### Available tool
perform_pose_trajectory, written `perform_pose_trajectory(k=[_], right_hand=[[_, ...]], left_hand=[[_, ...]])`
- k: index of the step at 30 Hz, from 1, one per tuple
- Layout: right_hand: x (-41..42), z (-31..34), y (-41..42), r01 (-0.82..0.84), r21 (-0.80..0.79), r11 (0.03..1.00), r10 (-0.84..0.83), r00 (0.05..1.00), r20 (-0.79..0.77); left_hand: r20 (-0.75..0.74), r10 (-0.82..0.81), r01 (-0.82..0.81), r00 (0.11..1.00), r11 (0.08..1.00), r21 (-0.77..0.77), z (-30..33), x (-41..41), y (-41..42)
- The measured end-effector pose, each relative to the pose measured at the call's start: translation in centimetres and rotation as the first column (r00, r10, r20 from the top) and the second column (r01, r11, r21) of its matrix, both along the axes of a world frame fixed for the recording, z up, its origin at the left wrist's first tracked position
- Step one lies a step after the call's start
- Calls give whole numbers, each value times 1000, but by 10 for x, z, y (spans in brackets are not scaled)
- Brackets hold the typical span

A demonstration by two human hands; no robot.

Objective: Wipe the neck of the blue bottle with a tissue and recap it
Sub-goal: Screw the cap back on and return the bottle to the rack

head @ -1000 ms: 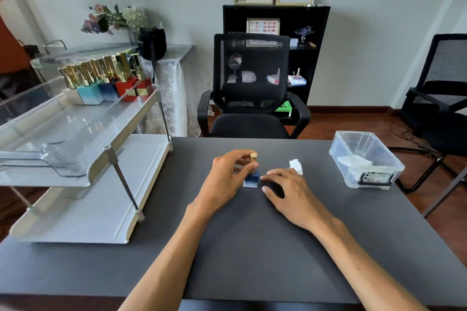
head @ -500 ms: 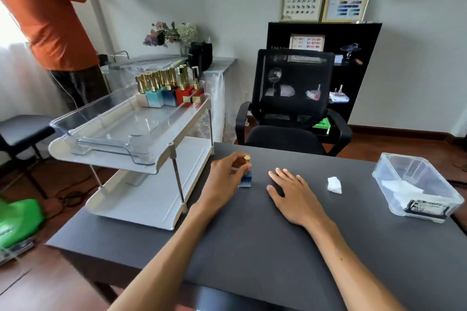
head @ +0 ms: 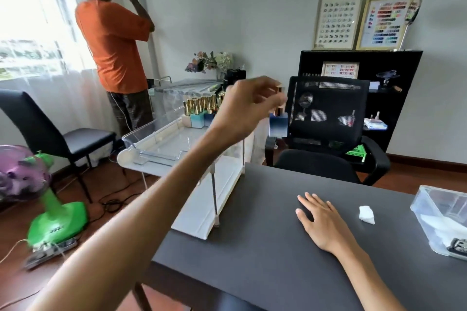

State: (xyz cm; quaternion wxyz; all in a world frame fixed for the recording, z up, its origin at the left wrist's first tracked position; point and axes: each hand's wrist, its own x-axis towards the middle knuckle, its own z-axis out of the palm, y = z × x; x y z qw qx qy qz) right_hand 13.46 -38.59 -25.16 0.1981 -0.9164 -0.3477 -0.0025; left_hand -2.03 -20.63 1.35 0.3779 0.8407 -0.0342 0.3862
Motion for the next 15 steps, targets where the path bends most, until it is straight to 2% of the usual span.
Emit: perform_pose_trajectory(k=[6,11,15], right_hand=[[-5,4,1,8,-3,1000,-8,1000,5],[-5,4,1,15,1,1000,-15,1000,8],[-4,4,1,17,9,1000,-17,1000,7]], left_hand=[[-28,190,-190,981,982,13,41,-11,76],[-144,340,-346,929,938,-18,18,-4,136],[-213,426,-426,879,903,48,-6,7,151]])
